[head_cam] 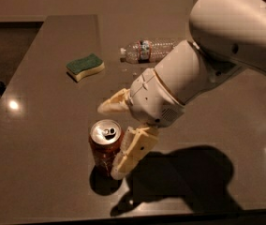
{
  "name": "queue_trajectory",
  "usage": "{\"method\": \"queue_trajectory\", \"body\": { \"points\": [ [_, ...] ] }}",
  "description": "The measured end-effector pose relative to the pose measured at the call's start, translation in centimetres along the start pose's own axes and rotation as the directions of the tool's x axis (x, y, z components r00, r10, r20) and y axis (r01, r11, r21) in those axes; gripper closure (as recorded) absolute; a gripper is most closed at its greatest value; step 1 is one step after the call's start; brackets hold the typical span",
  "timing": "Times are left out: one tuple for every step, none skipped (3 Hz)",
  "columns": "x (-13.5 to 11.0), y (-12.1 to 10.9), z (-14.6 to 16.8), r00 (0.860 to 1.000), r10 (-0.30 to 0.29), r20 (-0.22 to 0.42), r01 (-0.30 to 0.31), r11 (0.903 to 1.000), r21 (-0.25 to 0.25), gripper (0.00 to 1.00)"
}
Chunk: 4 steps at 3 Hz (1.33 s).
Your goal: Knock coke can over
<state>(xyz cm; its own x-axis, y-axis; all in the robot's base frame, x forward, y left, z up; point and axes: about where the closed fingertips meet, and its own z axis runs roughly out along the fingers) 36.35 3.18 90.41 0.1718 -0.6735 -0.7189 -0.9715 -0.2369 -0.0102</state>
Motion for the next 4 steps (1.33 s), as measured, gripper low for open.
{"method": "queue_trajectory", "body": {
  "points": [
    [-0.1,-0.1,-0.2,1.000,0.012,0.013,-0.011,0.9997,-0.023,0.41],
    [-0.2,-0.8,-2.1,0.999,0.031,-0.017,-0.031,0.9995,-0.011,0.64],
    [0.4,-2.6,-5.5,0.993,0.068,-0.100,-0.064,0.9971,0.041,0.87],
    [0.9,-4.8,-8.7,0.970,0.096,-0.222,-0.072,0.9909,0.114,1.00]
  ]
}}
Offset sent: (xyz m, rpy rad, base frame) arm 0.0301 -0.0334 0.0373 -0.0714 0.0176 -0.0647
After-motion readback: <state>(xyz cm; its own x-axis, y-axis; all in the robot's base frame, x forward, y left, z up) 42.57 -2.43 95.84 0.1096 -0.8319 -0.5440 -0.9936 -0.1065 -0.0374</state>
